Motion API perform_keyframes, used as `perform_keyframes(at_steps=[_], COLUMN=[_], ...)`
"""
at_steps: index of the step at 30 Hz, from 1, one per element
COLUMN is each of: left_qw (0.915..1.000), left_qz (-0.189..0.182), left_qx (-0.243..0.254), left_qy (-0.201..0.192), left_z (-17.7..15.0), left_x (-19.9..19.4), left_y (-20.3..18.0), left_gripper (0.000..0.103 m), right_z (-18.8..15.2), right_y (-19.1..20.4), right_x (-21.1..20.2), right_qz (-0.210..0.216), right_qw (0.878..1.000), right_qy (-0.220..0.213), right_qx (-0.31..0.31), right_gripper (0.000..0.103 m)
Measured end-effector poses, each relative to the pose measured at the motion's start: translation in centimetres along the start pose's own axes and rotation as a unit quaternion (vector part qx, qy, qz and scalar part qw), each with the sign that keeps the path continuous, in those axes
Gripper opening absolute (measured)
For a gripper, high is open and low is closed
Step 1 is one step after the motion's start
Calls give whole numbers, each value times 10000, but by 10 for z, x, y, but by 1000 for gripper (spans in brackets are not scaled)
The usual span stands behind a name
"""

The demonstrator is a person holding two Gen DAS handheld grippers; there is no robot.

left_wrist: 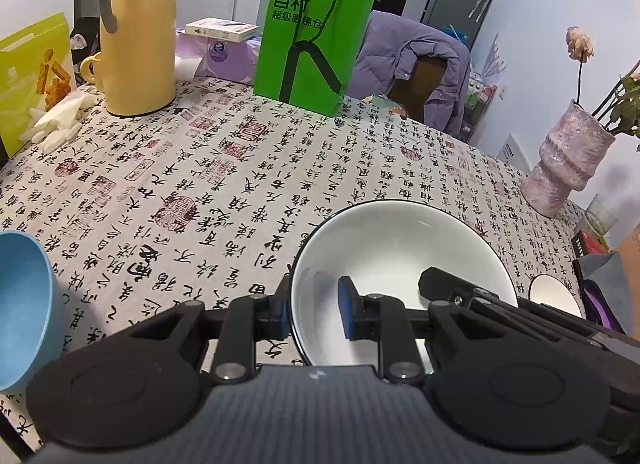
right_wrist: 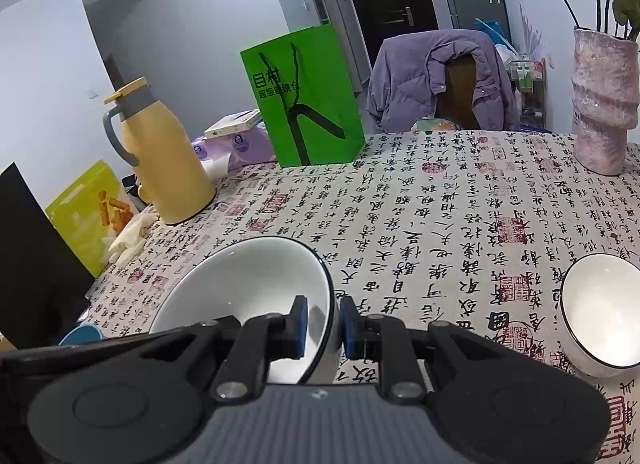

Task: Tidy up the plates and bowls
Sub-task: 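Carry the held white bowl toward the blue bowl with both grippers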

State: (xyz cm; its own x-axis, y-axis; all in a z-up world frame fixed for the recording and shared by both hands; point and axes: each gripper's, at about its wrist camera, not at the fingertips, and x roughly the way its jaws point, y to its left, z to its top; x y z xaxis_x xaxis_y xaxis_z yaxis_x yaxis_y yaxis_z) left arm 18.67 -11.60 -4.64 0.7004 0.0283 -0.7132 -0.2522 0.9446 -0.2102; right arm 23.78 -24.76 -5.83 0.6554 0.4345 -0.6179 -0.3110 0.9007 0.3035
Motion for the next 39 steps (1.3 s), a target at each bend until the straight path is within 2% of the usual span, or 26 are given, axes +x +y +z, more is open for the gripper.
perform_keyframes(at_steps=[39], left_qw=[9994], left_qz=[-89], left_qx=[-107], left_qy=[-315], left_z=[-9], left_x=[-45], left_y=[38], left_gripper=[22], right_z=[-15], right_y=[49], right_x=[-32], right_qz=[18], right_qw=[9996], right_qy=[-236], right_qx=[-159], right_gripper=[19])
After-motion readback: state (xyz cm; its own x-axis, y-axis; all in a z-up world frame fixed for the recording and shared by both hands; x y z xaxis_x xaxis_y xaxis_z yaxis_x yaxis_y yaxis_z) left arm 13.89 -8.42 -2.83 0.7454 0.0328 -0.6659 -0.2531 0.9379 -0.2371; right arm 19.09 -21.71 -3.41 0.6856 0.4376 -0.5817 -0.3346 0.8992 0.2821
